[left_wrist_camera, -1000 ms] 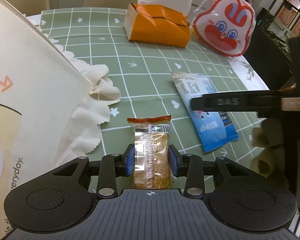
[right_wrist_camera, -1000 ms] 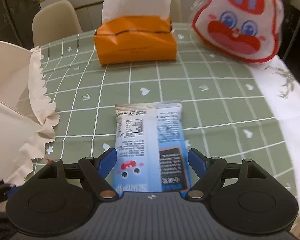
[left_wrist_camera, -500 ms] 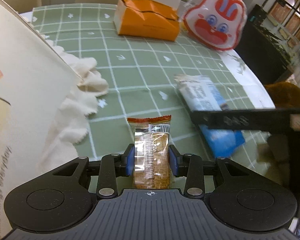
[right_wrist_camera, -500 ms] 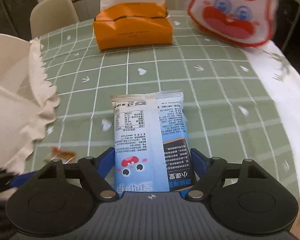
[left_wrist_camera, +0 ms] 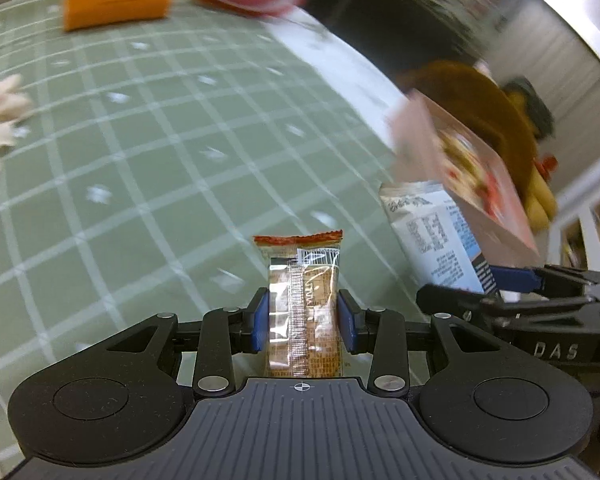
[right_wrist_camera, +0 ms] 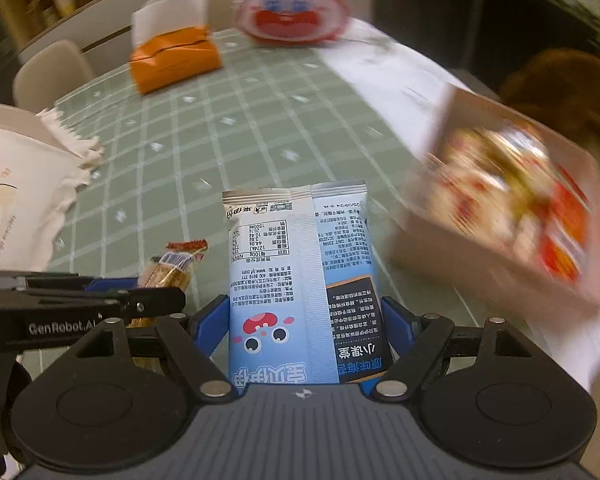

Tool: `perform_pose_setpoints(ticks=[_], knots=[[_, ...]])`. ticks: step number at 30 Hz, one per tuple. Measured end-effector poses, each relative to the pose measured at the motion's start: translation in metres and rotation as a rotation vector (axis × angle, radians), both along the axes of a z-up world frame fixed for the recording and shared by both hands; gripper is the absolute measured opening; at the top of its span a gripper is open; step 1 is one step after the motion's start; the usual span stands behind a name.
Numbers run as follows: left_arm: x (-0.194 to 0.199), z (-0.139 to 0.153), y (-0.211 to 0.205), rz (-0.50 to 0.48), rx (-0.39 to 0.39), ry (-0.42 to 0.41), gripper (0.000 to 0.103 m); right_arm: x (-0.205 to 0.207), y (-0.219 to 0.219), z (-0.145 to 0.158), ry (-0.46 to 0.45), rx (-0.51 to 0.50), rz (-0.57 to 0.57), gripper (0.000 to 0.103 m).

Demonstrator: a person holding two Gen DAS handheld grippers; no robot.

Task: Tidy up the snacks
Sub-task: 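Carry the wafer bar over the box and open the left tool while the right tool lifts the blue bag, then lower the blue snack bag into the pink box and open the right tool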

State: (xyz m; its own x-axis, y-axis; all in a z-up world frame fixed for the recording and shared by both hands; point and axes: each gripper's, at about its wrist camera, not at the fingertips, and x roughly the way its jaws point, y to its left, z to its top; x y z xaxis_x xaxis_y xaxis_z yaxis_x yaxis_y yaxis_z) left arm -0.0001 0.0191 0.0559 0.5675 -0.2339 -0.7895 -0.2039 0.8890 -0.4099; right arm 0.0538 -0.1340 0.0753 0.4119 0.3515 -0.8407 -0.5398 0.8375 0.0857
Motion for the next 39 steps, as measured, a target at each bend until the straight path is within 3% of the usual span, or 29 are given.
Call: perform_pose_setpoints(ticks=[10,15,23,25,27,30,33,39], knots=[[-0.005,0.021,-0.081,-0.227,0.015,-0.041,0.041,-0.056,-0.102,0.006,-0.002,0.069,-0.245,0.080],[0.005,0.053,-0.100,-0.271,0.029,-0.130,0.041,-0.072,-0.133,0.036,-0.089,0.114,-0.307,0.080],[0.090,0.132,-0.113,-0.280,0.091,-0.339,0.041,-0.065,-0.160,0.090,-0.242,0.162,-0.332,0.080],[0.123,0.140,-0.118,-0.299,0.043,-0.352,0.043,-0.060,-0.164,0.097,-0.275,0.151,-0.331,0.080],[0.161,0.124,-0.124,-0.336,-0.030,-0.298,0.047,-0.055,-0.169,0.100,-0.303,0.134,-0.334,0.080],[0.198,0.084,-0.138,-0.312,0.062,-0.212,0.043,-0.042,-0.178,0.098,-0.314,0.125,-0.349,0.080],[0.204,0.064,-0.137,-0.301,0.009,-0.231,0.043,-0.025,-0.190,0.094,-0.305,0.136,-0.377,0.080],[0.176,0.042,-0.099,-0.150,-0.013,-0.219,0.043,0.025,-0.196,0.090,-0.296,0.166,-0.428,0.080]])
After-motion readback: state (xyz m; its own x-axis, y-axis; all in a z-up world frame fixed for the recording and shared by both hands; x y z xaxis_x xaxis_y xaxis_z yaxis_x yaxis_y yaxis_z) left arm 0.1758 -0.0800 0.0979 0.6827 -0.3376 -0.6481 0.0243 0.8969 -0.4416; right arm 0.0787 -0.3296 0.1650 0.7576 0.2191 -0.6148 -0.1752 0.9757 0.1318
